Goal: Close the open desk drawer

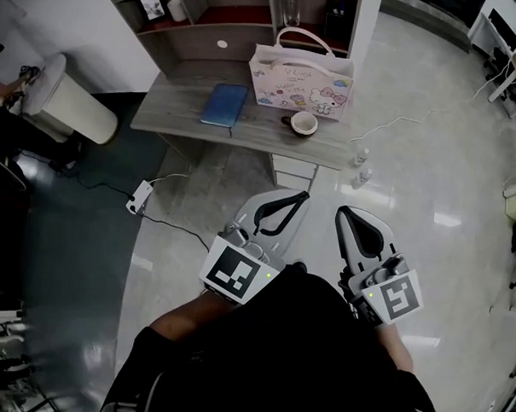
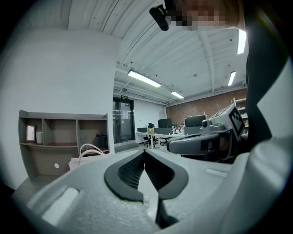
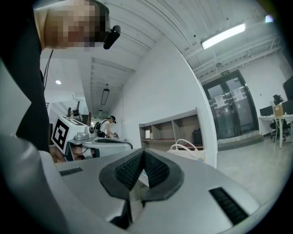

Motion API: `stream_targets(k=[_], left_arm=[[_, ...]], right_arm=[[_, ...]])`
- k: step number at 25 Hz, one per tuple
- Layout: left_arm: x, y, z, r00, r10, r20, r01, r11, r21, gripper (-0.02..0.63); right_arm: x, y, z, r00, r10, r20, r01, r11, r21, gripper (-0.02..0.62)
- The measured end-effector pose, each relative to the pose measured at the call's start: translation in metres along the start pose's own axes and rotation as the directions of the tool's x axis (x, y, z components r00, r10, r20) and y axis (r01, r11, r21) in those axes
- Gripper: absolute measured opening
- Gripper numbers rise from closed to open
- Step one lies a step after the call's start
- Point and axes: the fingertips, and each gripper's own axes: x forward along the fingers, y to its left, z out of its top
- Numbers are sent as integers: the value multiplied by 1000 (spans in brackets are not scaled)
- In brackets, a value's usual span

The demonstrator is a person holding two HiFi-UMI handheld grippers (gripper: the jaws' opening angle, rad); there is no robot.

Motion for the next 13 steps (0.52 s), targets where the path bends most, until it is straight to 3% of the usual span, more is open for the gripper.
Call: stream_targets(k=[13], left_arm=[[-11,-8,-10,998,47,-29,-47,999,-1,8]], right_arm=[[-6,10,-13,999,54,7,-54,998,28,12]])
